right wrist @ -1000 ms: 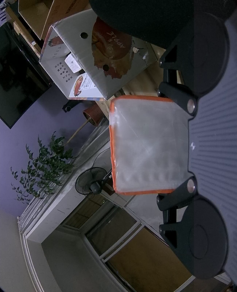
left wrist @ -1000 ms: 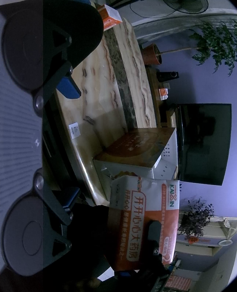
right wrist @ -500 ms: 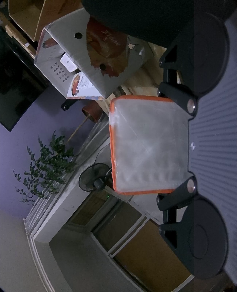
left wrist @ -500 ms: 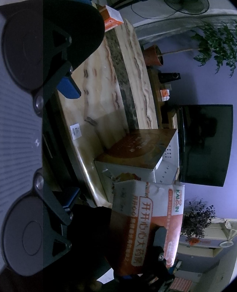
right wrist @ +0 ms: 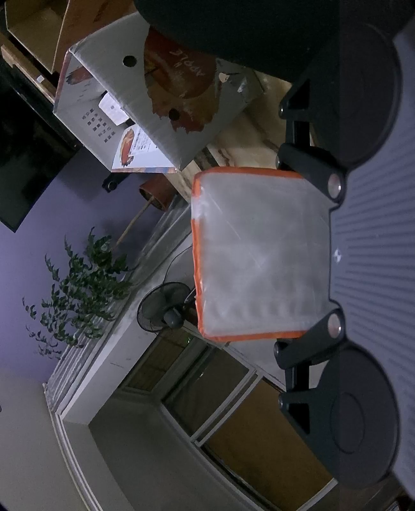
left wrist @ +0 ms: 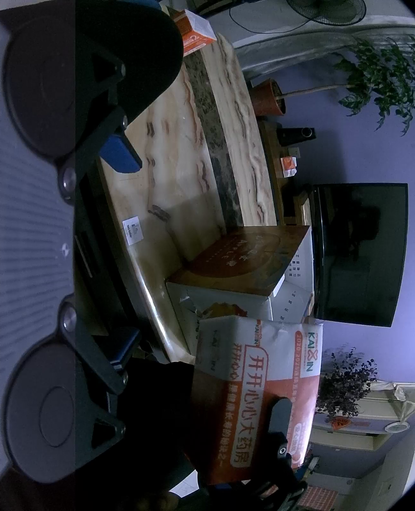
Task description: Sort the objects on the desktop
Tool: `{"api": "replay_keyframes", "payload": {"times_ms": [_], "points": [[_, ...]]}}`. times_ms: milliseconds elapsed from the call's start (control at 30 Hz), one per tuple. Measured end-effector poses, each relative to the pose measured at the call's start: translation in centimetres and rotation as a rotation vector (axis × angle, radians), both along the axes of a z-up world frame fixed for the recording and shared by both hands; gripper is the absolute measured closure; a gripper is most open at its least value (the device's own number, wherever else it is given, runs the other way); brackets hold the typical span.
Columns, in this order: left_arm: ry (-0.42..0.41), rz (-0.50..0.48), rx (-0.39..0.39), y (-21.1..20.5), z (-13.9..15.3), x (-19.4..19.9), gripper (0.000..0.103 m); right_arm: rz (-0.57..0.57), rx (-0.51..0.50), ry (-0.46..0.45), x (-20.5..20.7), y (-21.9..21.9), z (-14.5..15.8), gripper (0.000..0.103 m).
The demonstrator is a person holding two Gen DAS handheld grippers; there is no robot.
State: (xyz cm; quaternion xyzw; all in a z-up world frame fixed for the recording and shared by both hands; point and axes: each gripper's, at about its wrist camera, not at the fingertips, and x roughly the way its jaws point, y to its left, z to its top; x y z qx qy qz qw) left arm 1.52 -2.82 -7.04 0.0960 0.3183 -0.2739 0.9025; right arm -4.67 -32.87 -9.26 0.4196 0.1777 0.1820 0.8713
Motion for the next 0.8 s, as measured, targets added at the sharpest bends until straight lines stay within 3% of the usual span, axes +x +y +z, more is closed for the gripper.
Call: {"api": "replay_keyframes", "payload": {"times_ms": [800], "points": [[0.003,0.003,0.011,-0.09,-0.08,0.09,0.001,0.0,0.024,0.001,-0.24,-0.24,-0.11,0.029]]}}
